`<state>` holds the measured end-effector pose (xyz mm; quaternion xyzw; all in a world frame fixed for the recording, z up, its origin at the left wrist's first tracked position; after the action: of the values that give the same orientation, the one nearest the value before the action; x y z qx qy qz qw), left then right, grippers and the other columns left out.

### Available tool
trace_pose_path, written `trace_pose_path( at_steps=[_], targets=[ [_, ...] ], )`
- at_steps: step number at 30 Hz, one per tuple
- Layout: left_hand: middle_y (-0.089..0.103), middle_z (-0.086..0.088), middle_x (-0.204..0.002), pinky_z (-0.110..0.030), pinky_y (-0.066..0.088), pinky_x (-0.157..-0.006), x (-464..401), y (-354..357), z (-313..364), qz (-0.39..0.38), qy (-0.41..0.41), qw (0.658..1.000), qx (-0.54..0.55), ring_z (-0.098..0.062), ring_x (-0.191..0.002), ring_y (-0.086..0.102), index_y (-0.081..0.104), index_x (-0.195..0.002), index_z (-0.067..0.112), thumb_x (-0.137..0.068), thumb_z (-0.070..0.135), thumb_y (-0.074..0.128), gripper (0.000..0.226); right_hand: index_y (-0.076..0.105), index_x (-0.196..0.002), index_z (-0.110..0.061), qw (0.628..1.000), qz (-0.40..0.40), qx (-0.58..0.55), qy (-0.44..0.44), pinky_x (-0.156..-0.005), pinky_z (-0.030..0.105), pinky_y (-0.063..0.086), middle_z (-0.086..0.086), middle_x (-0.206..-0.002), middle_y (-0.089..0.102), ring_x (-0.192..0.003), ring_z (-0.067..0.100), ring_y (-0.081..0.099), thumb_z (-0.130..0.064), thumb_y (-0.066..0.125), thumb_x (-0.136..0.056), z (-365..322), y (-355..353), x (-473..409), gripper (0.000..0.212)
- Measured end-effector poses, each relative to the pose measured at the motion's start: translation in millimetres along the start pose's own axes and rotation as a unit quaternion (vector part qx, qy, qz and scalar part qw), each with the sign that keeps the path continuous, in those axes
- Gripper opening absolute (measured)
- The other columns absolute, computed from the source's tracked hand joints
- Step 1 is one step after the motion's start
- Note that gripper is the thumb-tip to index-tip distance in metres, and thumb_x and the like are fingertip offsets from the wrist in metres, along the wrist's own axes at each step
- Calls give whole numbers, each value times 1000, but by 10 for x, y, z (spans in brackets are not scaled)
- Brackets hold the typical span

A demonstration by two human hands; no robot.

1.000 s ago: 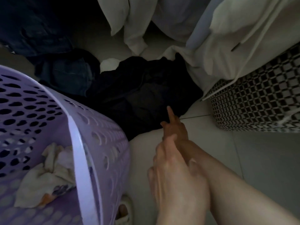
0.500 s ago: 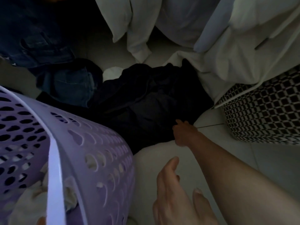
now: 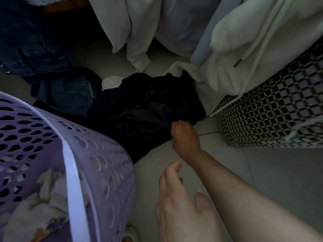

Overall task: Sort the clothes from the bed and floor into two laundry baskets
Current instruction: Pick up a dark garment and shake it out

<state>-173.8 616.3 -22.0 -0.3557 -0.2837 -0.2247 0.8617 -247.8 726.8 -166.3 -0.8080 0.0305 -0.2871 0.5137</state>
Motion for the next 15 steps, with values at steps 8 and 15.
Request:
trace_pose_path(
  at_steps=[8,15],
  targets=[
    [41,21,-131,-25,37,-103,377,-545,607,17,51,999,3,-5,-121,47,36,-127,38,-85,13,59,55,47,-115,-4,988,119,-91,-47,-76,38,42,18,-108,59,-102,35,54,7,46,-80,-638,-1299,308,37],
    [37,12,-141,-16,34,-87,639,-1115,1127,44,68,997,12,-8,-123,46,32,-138,30,-90,15,55,55,58,-102,-1,969,204,-100,-96,-70,36,37,22,-95,61,-89,39,56,1,45,-80,-1081,-2535,492,26]
  ],
)
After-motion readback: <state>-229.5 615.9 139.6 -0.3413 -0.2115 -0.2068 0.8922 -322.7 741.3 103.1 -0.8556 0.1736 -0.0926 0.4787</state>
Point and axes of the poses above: each hand's wrist, its own x-axis away from the middle knuckle, its own y-axis out of the palm, z = x × y, the point moved 6 cm from there along -x, towards the middle knuckle
